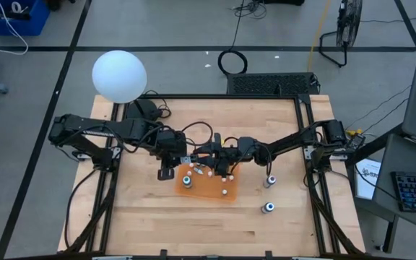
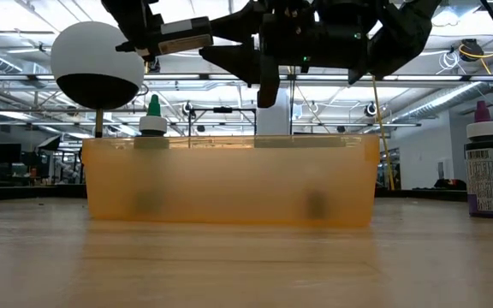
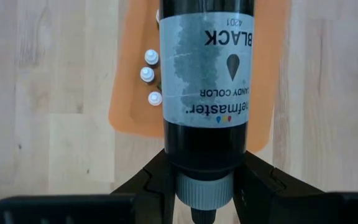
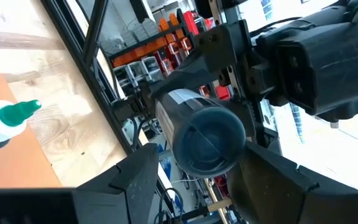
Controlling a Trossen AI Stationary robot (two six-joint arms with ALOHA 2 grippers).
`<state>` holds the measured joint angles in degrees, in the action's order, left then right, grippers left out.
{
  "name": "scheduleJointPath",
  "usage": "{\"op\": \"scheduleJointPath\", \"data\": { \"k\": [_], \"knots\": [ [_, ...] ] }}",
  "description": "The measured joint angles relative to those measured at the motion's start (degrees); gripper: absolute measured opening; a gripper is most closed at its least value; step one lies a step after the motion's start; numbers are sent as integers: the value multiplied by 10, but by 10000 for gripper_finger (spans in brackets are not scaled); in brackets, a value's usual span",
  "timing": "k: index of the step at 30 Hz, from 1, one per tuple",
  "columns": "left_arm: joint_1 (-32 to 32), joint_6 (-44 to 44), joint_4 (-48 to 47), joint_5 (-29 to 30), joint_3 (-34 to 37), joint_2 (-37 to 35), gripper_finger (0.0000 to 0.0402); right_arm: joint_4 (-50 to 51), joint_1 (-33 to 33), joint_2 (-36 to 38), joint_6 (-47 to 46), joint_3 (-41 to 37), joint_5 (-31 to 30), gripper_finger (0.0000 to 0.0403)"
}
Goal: Pick & Place food coloring
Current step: Put the large black food coloring bottle into the orange bin
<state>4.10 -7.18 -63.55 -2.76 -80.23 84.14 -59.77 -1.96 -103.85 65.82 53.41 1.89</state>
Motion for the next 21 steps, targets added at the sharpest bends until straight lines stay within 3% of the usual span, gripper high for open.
{"op": "scheduleJointPath", "data": {
  "k": [21],
  "knots": [
    [0,-2,3,3,0,-1,118,-25,-9,0,-10,1,15,210]
  ]
}}
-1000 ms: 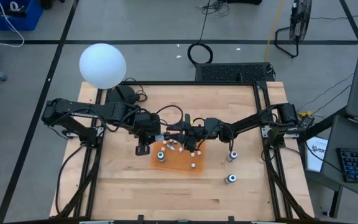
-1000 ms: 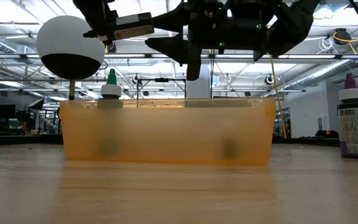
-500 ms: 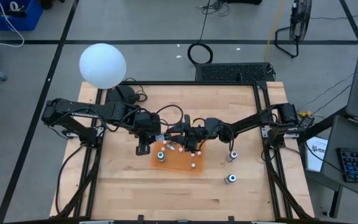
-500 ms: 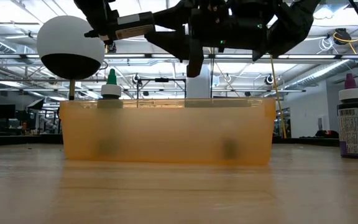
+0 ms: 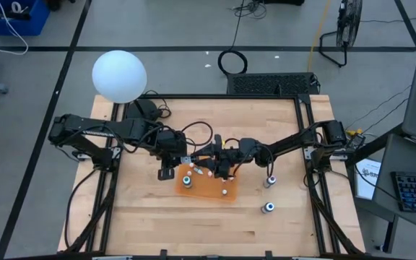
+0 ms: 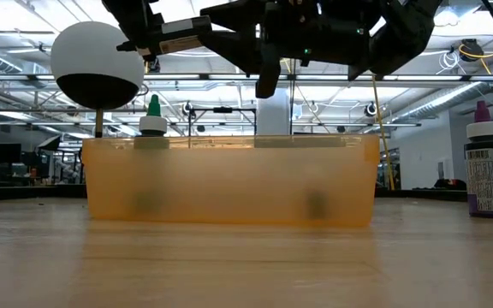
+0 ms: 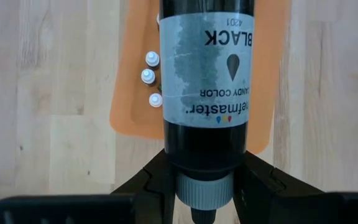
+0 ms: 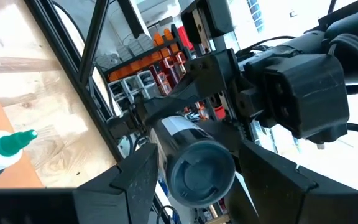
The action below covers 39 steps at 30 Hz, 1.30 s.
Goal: Pick & Place food coloring
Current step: Put the large black food coloring bottle into the orange bin
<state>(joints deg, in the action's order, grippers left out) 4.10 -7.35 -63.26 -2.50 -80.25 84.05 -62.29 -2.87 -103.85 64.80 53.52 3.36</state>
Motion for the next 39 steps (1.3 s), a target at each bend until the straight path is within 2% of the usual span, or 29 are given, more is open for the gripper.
{"op": "scheduleJointPath", "data": {
  "k": [7,10,15,21,23,27,31,35,39],
  "knots": [
    [0,0,0,0,0,0,118,5,2,0,-13,0,0,207],
    [0,0,0,0,0,0,118,9,2,0,-13,0,-1,187],
    [0,0,0,0,0,0,118,14,2,1,-13,0,-3,133],
    [0,-8,0,1,0,0,118,20,2,1,-22,0,-32,133],
    [0,-14,0,11,0,0,144,22,1,1,-31,0,-53,133],
    [-1,-38,5,43,0,0,243,24,1,1,-48,0,-94,133],
    [0,-50,9,64,0,-6,315,31,1,0,-76,0,-129,133],
    [6,-61,13,101,-1,-21,358,44,1,0,-123,0,-172,133],
    [27,-58,24,170,-1,-37,378,74,2,4,-191,-1,-176,132]
  ]
}}
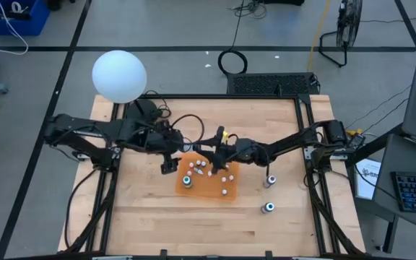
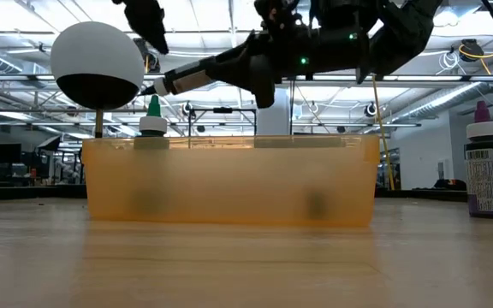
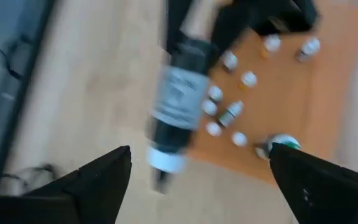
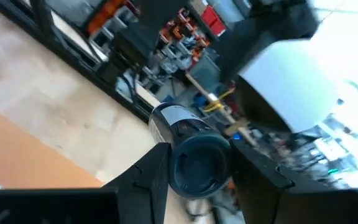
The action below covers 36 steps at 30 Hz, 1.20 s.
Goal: Pick & Place food coloring
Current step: Put the large black food coloring bottle into the orange bin
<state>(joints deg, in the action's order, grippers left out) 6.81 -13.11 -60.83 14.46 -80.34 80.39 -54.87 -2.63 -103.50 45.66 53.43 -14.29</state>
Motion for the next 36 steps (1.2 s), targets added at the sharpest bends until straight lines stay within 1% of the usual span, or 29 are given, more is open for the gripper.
{"op": "scheduleJointPath", "data": {
  "k": [4,7,9,12,16,18,19,22,24,26,27,29,32,36],
  "knots": [
    [30,28,44,83,10,-22,380,-2,-1,16,-45,-14,9,132],
    [46,57,108,142,51,-38,374,-4,-1,47,-73,-39,9,132],
    [46,81,165,165,94,-53,367,-10,-1,78,-103,-62,10,132],
    [44,108,254,171,160,-76,356,-24,-1,129,-138,-106,23,132],
    [37,149,389,162,240,-98,343,-98,4,186,-169,-179,26,132],
    [34,175,464,146,271,-106,337,-146,9,204,-182,-209,26,132],
    [31,190,509,131,286,-108,335,-166,12,212,-186,-226,28,132],
    [19,230,642,75,331,-108,330,-211,25,221,-218,-255,59,132],
    [6,247,745,32,357,-101,328,-222,33,221,-243,-261,83,132],
    [-9,261,821,0,377,-87,329,-222,38,221,-252,-264,88,132],
    [-17,262,847,-14,384,-79,330,-221,39,221,-253,-264,90,132],
    [-31,260,862,-28,394,-67,332,-224,38,221,-253,-264,99,132],
    [-48,248,893,-30,391,-49,329,-235,37,221,-253,-264,102,132],
    [-57,256,920,-29,392,-27,317,-233,37,221,-250,-264,101,131]
  ]
}}
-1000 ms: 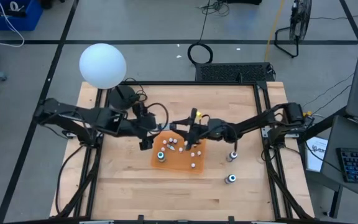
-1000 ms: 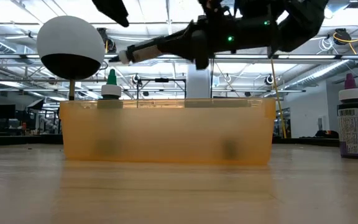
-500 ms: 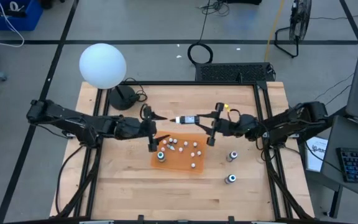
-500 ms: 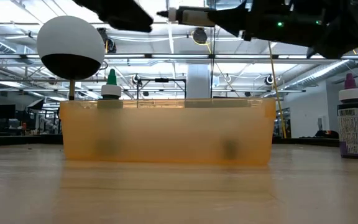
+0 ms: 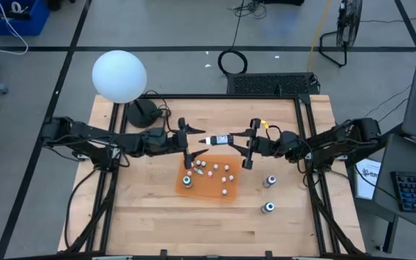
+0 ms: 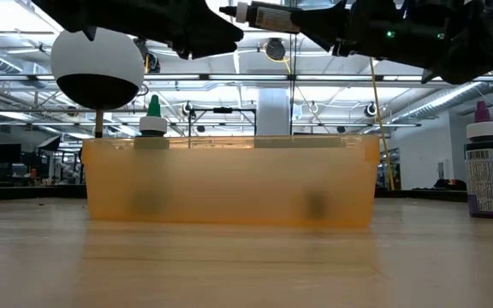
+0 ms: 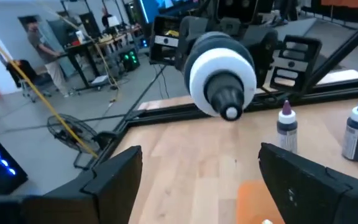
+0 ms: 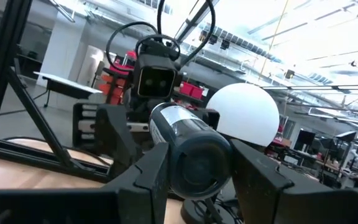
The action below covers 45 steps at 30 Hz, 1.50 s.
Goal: Pick & Place food coloring
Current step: Put the large black food coloring bottle into the orange bin
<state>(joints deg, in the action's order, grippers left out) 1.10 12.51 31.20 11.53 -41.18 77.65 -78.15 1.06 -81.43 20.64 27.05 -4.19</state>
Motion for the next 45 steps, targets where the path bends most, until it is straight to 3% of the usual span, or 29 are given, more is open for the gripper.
{"op": "scheduleJointPath", "data": {
  "k": [11,26,33,45],
  "knots": [
    [9,40,24,0,-1,-6,275,7,0,0,1,0,0,131],
    [7,51,35,-12,-1,-5,263,8,0,0,0,0,0,131],
    [3,54,37,-60,-1,-5,248,8,0,0,0,0,0,131],
    [-19,38,59,-62,-1,-5,237,7,0,0,0,1,0,131]
  ]
}}
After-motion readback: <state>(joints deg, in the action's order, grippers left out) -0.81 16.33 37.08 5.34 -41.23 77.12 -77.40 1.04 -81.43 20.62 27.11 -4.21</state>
